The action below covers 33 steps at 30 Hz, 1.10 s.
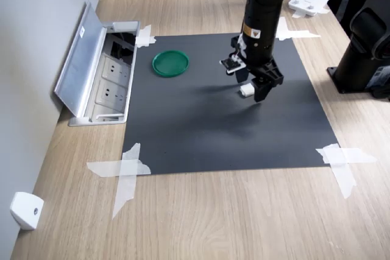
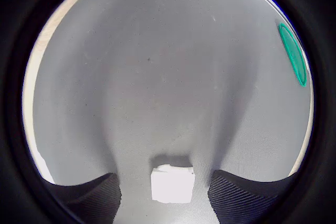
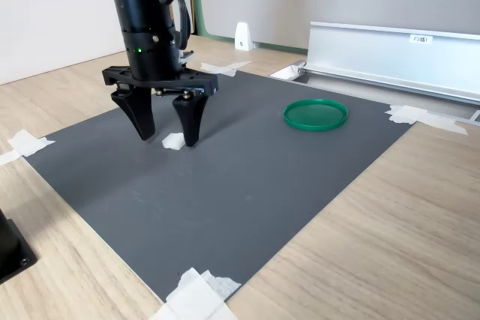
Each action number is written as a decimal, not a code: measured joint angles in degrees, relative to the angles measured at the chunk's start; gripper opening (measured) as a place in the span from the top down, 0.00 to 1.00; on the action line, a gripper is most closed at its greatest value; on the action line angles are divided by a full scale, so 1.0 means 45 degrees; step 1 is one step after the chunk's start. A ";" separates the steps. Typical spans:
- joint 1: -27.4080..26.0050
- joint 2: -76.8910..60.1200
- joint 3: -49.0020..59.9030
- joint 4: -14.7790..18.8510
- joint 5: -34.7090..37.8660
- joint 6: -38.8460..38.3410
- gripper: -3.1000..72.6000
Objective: Grasp a white terminal and put it on the green lid.
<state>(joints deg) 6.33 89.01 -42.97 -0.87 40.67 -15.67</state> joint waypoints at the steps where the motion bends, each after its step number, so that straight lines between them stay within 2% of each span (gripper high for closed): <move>1: 0.0000 0.0019 0.0000 -0.0051 -0.0063 0.0016 0.04; 7: 0.0000 0.0044 0.0000 -0.0220 -0.0224 0.0041 0.15; 17: 0.0000 0.0055 0.0000 -0.0234 -0.0225 0.0066 0.59; 21: 0.0000 0.0055 -0.0018 -0.0234 -0.0138 0.0150 0.60; 25: -0.0259 -0.0191 -0.0611 -0.0037 0.0831 0.0134 0.60; 33: -0.2379 -0.0179 -0.2970 0.0070 0.2079 -0.1260 0.60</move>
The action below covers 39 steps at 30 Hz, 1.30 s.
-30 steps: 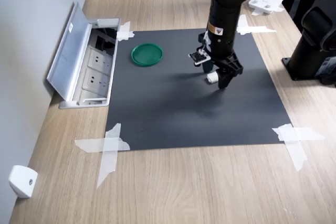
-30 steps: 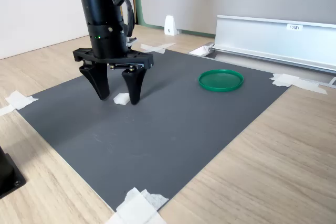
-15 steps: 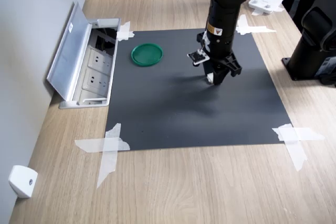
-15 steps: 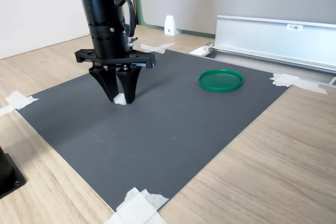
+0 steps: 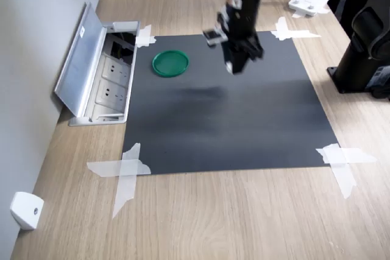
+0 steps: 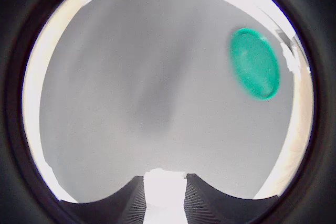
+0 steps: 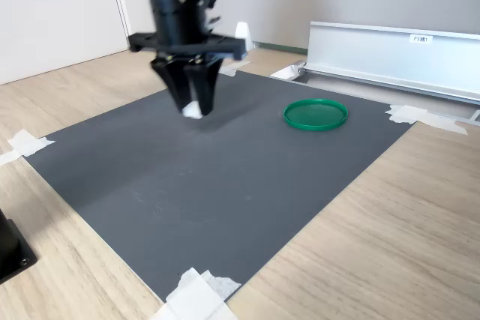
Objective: Grasp a white terminal and put it on the green lid.
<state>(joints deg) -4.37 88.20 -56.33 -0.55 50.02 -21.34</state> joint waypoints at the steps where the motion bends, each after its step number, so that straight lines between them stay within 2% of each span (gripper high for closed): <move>1: -0.0289 0.0150 -0.0366 0.0000 0.0064 -0.0189 0.60; 7: -0.1444 0.1920 -0.2610 0.0000 0.0125 -0.0943 0.60; 17: -0.1730 0.5367 -0.5974 0.0000 0.0285 -0.1513 0.60; 25: -0.1733 0.6293 -0.6791 0.0364 0.0582 -0.2110 0.60; 30: -0.1733 0.6293 -0.6804 0.0885 0.0761 -0.2508 0.59; 33: -0.1733 0.6302 -0.6804 0.0902 0.0876 -0.2522 0.51; 39: -0.1733 0.6333 -0.6804 0.0272 0.1041 -0.2302 0.20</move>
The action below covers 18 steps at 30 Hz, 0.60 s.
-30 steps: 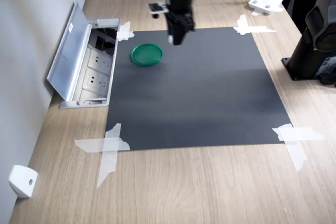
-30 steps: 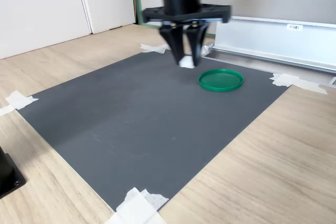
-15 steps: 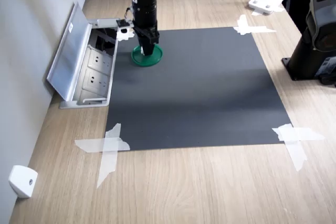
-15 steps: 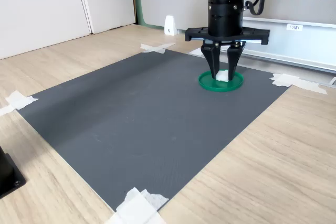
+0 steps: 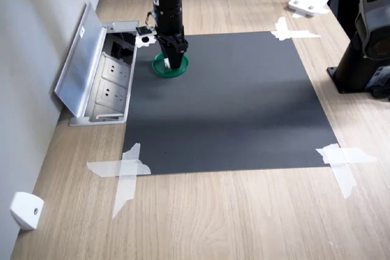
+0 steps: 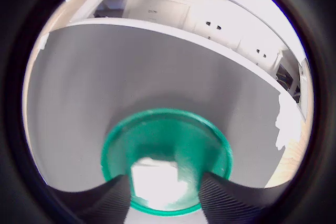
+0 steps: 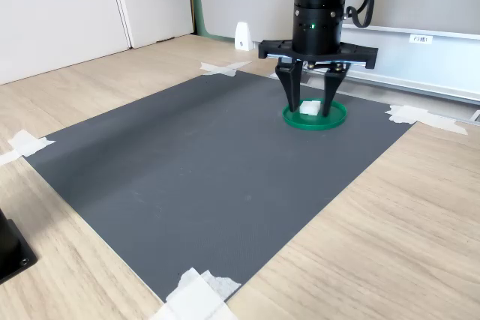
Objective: Grasp a white terminal and put it on the green lid.
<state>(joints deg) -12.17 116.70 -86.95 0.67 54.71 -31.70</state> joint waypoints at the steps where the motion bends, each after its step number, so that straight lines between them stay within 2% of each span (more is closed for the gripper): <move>1: 0.0000 0.0000 0.0000 -0.0149 0.0000 0.0048 0.17; 4: 0.0000 0.0000 0.0000 -0.0612 0.0066 0.0374 0.11; 7: 0.0000 -0.0014 0.0000 -0.0974 0.0275 0.0815 0.10; 10: 0.0000 -0.0371 0.0000 -0.0891 0.0468 0.0935 0.12; 14: 0.0000 -0.1499 0.0000 -0.0149 0.0632 0.0923 0.25; 18: 0.0000 -0.3045 0.0587 0.0153 0.0707 0.0910 0.51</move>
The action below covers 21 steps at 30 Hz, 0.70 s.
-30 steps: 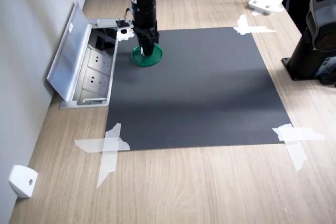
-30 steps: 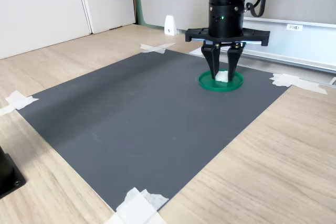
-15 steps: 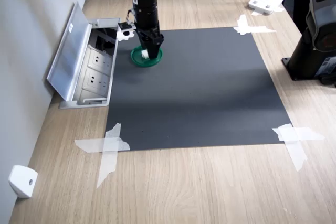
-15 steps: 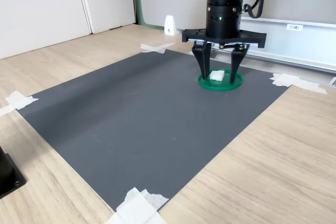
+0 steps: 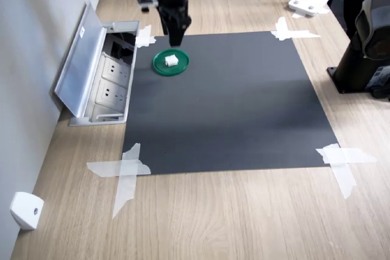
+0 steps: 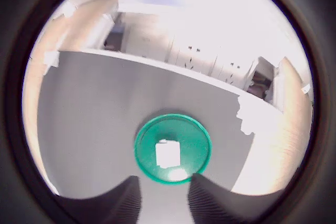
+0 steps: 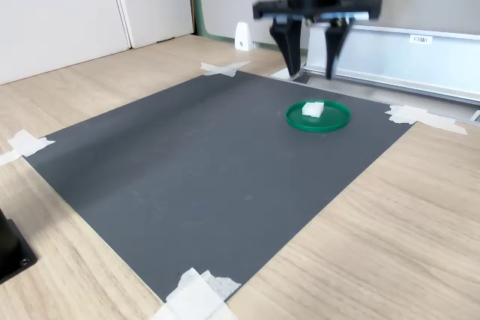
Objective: Grasp a white terminal and put it on the green lid.
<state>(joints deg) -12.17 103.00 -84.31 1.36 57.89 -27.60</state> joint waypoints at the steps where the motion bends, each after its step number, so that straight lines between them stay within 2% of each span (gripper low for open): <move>1: 0.0000 -0.0517 0.0254 0.0000 -0.0070 0.0000 0.58; 5: 0.0000 -0.3040 0.2125 0.0000 -0.0879 0.0156 0.85; 7: 0.0000 -0.4650 0.3291 0.0044 -0.1518 0.0420 0.93; 13: 0.0000 -0.9740 0.6827 0.0072 -0.4359 0.1345 0.96; 21: 0.0000 -1.5981 1.2643 0.0048 -1.0767 0.3219 0.97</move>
<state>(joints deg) -12.17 31.09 -27.42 1.58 9.44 -13.12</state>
